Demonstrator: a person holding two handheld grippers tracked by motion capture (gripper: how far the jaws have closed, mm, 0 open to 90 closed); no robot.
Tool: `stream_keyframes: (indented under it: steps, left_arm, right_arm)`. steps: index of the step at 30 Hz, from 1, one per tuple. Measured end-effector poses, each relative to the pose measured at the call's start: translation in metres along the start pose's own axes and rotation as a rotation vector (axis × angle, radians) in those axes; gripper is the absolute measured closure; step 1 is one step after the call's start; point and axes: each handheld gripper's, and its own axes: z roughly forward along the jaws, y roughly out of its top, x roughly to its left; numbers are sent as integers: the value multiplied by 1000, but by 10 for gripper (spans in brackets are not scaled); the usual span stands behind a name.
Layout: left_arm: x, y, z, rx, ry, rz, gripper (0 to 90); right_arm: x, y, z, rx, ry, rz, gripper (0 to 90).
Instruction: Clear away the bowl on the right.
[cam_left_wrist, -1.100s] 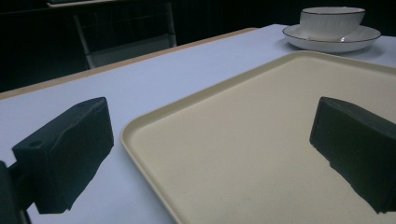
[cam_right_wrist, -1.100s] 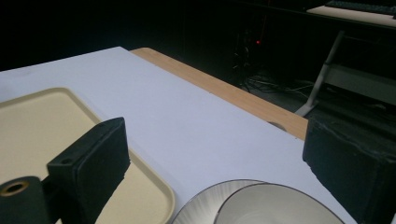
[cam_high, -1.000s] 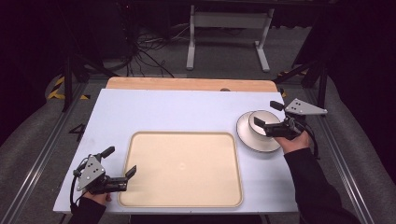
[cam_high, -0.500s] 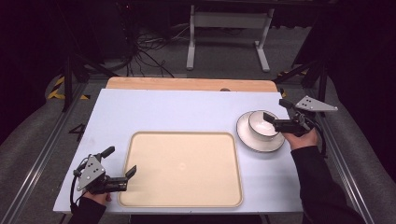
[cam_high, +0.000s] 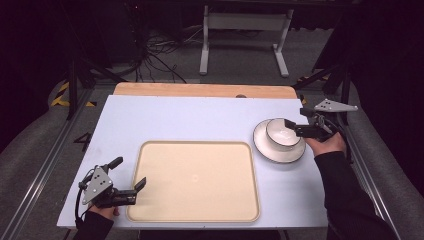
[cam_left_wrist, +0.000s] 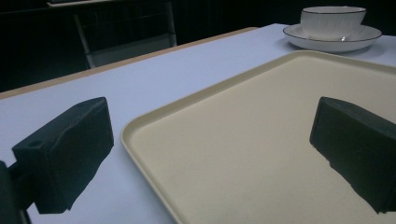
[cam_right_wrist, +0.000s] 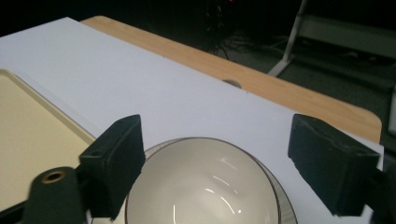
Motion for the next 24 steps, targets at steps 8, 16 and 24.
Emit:
stream_keyframes:
  steps: [8, 16, 24]
  left_arm:
    - [0, 0, 0, -1, -1, 0, 1]
    - [0, 0, 0, 0, -1, 0, 1]
    - [0, 0, 0, 0, -1, 0, 1]
  right_arm:
    - [-9, 1, 8, 141, -35, 38, 320]
    - [-14, 0, 20, 287, -93, 66, 349]
    - [-21, -4, 29, 380, -126, 86, 406]
